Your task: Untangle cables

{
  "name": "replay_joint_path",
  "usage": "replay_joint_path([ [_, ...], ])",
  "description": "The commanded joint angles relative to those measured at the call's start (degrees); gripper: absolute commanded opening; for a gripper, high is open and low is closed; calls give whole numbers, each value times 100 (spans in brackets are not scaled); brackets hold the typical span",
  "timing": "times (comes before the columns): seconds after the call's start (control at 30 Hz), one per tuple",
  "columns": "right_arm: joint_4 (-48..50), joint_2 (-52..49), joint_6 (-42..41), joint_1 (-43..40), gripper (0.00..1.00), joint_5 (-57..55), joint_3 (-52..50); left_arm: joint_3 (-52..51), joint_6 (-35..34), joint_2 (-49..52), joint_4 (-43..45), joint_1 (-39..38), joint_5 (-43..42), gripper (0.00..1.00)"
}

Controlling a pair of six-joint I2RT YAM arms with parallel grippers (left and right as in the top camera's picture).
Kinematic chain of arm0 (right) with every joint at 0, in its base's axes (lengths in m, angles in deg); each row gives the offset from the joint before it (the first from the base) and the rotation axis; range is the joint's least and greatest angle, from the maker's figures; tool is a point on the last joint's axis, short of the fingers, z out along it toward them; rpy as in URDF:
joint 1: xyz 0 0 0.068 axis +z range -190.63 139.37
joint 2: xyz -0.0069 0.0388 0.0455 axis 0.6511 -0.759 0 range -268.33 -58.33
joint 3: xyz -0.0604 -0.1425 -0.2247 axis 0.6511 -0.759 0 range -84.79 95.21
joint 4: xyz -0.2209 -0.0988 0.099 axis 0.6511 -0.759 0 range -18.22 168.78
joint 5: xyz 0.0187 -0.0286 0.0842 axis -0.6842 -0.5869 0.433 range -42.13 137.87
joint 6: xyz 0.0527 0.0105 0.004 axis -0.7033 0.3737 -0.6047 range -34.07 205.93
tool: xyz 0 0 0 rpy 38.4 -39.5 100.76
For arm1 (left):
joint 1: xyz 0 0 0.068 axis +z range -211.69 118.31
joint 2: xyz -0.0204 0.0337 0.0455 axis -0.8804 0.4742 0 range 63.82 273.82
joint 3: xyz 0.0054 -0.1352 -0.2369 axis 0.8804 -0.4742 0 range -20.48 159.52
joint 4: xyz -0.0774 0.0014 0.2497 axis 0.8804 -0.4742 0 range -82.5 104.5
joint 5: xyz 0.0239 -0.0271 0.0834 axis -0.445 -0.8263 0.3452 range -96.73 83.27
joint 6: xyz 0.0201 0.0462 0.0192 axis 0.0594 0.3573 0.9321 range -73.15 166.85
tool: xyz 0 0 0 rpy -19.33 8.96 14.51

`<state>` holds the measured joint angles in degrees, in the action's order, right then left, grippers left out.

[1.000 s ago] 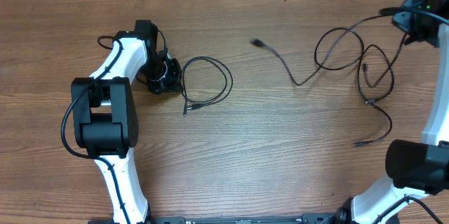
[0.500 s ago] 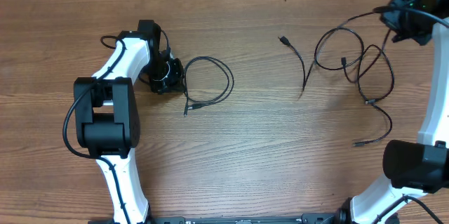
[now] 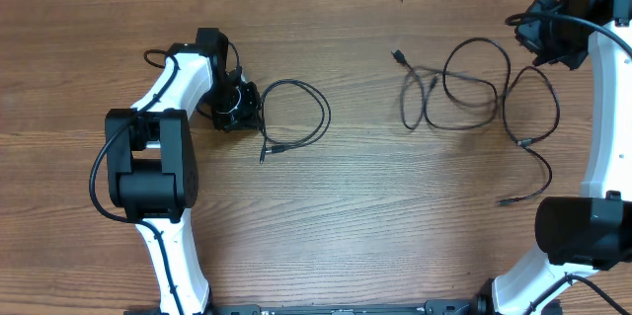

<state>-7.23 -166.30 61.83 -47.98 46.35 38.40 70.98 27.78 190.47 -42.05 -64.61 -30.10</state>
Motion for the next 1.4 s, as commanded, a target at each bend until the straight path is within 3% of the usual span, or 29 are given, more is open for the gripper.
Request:
replay_joint_path([
  [0.0,68,46,11,22,24,17,-20,-138,107,249,26,-50,125,10],
  [0.1,138,46,9,22,48,17,-20,-138,109,249,-4,-50,125,10],
  [0.17,160,46,9,24,52,28,-20,-138,109,249,-17,-52,125,10],
  [0.57,516,46,37,203,51,1067,-575,-138,109,249,33,-52,127,12],
  [0.67,885,46,35,398,41,1300,-984,-138,109,249,31,-52,127,12],
  [0.73,1189,46,31,581,38,1410,-1318,-138,107,249,28,-52,127,13],
  [1.2,2804,46,33,2339,38,1620,-2691,-138,109,249,90,-52,125,25],
  [1.27,2959,46,33,2581,42,1617,-2747,-138,109,249,90,-52,127,28],
  [1.37,3202,46,31,2876,51,1617,-2820,-138,109,249,98,-55,127,48],
])
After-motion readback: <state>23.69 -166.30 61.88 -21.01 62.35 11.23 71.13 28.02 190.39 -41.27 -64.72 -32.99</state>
